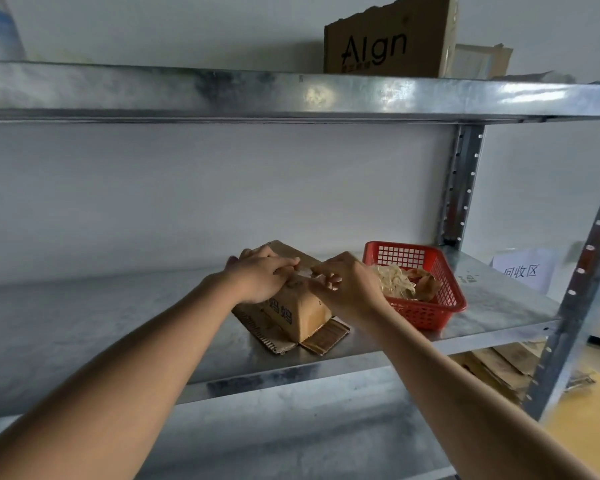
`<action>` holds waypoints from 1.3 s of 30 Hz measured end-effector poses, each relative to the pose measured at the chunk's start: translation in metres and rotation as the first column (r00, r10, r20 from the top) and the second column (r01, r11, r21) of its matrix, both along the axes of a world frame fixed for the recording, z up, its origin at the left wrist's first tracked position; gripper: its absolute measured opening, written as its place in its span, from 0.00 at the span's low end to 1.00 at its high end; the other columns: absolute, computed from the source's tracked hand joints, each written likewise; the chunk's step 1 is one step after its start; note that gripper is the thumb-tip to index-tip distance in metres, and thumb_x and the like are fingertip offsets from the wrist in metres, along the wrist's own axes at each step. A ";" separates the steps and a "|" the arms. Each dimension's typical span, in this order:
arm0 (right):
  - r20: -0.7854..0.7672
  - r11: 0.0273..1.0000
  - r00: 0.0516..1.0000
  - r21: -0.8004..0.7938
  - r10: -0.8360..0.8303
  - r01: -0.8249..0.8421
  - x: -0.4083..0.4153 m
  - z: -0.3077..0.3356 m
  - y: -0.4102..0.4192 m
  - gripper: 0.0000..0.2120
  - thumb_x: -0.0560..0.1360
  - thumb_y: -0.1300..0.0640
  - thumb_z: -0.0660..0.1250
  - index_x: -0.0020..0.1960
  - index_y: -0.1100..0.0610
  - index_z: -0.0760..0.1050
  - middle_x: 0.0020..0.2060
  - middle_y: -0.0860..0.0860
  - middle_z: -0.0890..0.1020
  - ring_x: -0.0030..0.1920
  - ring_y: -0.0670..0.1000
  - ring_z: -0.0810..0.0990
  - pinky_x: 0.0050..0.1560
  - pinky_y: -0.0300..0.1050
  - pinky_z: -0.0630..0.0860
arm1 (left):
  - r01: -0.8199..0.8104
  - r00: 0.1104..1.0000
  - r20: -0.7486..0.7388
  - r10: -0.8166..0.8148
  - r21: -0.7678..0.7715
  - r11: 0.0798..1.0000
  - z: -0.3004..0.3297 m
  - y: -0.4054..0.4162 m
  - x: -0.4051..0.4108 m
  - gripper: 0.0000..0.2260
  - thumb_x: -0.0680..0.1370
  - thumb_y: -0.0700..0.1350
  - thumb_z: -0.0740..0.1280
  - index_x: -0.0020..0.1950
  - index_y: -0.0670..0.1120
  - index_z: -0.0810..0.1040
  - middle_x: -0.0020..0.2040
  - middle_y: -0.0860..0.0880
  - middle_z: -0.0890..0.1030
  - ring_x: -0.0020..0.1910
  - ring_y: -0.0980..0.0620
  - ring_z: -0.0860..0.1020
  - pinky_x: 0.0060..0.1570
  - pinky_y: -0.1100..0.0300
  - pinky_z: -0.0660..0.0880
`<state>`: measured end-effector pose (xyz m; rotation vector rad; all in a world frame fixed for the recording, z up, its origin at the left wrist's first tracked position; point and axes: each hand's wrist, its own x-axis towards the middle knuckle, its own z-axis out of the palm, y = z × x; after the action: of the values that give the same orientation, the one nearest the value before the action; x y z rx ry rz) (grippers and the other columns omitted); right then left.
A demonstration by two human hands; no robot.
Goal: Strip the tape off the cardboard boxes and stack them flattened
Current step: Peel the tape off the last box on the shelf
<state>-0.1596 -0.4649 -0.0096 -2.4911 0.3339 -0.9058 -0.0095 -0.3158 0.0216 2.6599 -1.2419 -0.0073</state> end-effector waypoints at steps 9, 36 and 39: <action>-0.428 0.976 0.904 -0.195 0.007 -0.100 0.010 0.068 0.015 0.13 0.79 0.52 0.73 0.56 0.60 0.85 0.51 0.54 0.85 0.48 0.53 0.83 0.50 0.47 0.83 | -0.086 0.942 0.336 0.007 0.220 0.972 0.019 0.013 -0.006 0.22 0.83 0.64 0.47 0.75 0.67 0.67 0.66 0.44 0.71 0.67 0.41 0.71 0.64 0.43 0.60; -0.600 0.652 0.785 -0.658 -0.153 -0.376 0.037 0.098 0.049 0.22 0.74 0.48 0.77 0.62 0.60 0.78 0.43 0.48 0.76 0.42 0.48 0.74 0.45 0.39 0.71 | 0.120 0.992 0.022 -0.120 0.010 0.993 -0.010 0.015 0.004 0.21 0.87 0.55 0.47 0.79 0.53 0.63 0.82 0.52 0.59 0.81 0.48 0.57 0.77 0.47 0.55; -0.636 0.703 0.761 -0.600 -0.129 -0.382 0.038 0.101 0.039 0.18 0.74 0.45 0.77 0.53 0.59 0.82 0.40 0.47 0.82 0.42 0.49 0.79 0.44 0.38 0.74 | 0.093 0.996 0.006 -0.093 0.023 0.995 -0.013 0.016 0.007 0.25 0.87 0.57 0.46 0.85 0.55 0.53 0.85 0.54 0.47 0.84 0.50 0.47 0.80 0.46 0.48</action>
<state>-0.1216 -0.4258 0.0913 -3.4625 -0.0293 -0.0200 -0.0028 -0.2995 0.0088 2.6202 -1.3749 -0.0263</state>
